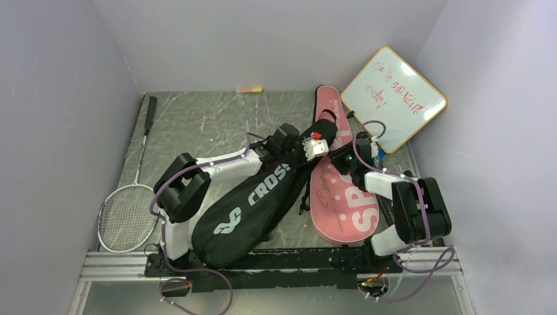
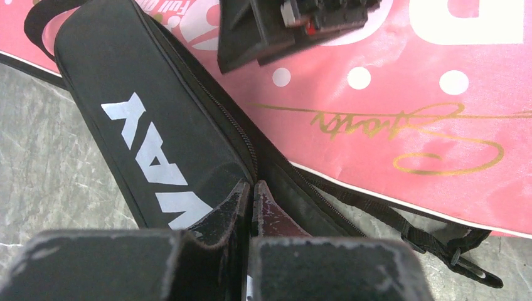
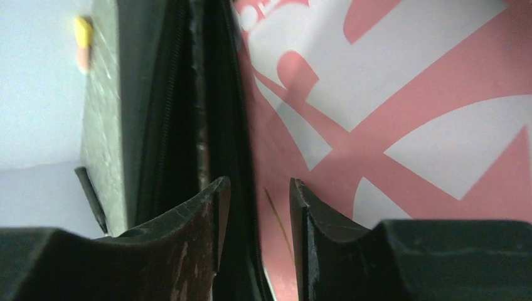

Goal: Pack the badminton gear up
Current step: Place the racket in the racket bag.

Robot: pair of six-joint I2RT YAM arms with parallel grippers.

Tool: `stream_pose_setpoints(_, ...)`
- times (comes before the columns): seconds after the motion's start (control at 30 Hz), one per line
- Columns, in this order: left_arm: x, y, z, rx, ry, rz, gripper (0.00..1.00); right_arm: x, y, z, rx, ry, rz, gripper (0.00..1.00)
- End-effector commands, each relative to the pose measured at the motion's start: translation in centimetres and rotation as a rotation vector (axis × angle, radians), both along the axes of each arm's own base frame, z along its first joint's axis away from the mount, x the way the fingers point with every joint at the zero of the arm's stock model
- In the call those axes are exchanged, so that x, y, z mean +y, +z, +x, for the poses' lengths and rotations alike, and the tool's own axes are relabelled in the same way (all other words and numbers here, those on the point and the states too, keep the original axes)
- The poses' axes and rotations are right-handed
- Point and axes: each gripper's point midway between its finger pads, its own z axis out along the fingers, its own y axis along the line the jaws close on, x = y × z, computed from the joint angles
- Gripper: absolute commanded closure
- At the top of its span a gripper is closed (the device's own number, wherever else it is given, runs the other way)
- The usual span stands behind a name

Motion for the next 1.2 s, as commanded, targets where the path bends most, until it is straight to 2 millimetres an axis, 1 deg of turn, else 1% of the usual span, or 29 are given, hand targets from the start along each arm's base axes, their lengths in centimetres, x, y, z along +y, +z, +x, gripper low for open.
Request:
stream_pose_setpoints(0.0,-1.3,2.9,0.3,-0.027,-0.011,-0.064,0.95,2.2,1.0,1.8,-0.067,0.120,0.035,0.59)
stream_pose_setpoints(0.1,-1.4,3.2,0.3,-0.030,-0.013,-0.068,0.95,2.6,0.0,2.0,-0.061,0.142,0.045,0.61)
stream_pose_setpoints(0.23,-1.6,3.2,0.0,-0.021,-0.024,-0.074,0.95,3.7,-0.2,2.5,-0.093,0.210,0.054,0.61)
stream_pose_setpoints(0.4,-1.5,2.9,-0.4,-0.005,-0.031,-0.061,0.95,4.0,-0.9,2.8,-0.095,0.227,0.060,0.64)
stream_pose_setpoints(0.5,-1.4,3.2,-0.4,-0.011,-0.034,-0.064,0.95,4.0,-1.6,2.9,-0.086,0.231,0.061,0.67)
stream_pose_setpoints(0.6,-1.4,3.2,-0.6,-0.015,-0.040,-0.060,0.95,4.3,-2.1,3.1,-0.080,0.246,0.060,0.75)
stream_pose_setpoints(0.7,-1.3,3.1,-0.4,-0.028,-0.031,-0.049,0.95,4.6,-1.8,3.0,-0.090,0.261,0.067,0.92)
stream_pose_setpoints(0.73,-1.2,3.1,-0.2,-0.037,-0.018,-0.045,0.95,4.5,-1.5,3.0,-0.096,0.260,0.065,0.97)
stream_pose_setpoints(0.77,-1.0,3.2,0.1,-0.048,-0.003,-0.040,0.95,4.4,-0.9,2.9,-0.104,0.256,0.058,1.00)
stream_pose_setpoints(0.83,-0.6,3.3,1.0,-0.074,0.046,-0.028,0.95,3.8,0.3,2.7,-0.116,0.232,0.031,1.00)
stream_pose_setpoints(0.93,0.3,4.0,2.5,-0.118,0.139,-0.010,0.91,2.7,2.9,2.2,-0.147,0.196,-0.012,1.00)
stream_pose_setpoints(1.0,0.9,4.9,3.3,-0.145,0.193,-0.014,0.89,2.1,4.7,1.9,-0.172,0.175,-0.033,1.00)
stream_pose_setpoints(1.07,1.5,6.1,3.6,-0.161,0.232,-0.026,0.86,1.6,6.7,1.4,-0.201,0.158,-0.051,1.00)
stream_pose_setpoints(1.13,1.5,7.9,3.9,-0.189,0.253,-0.072,0.85,1.3,8.1,1.0,-0.219,0.148,-0.063,1.00)
stream_pose_setpoints(1.17,1.9,8.7,4.1,-0.203,0.277,-0.081,0.85,1.3,8.6,0.8,-0.226,0.148,-0.066,1.00)
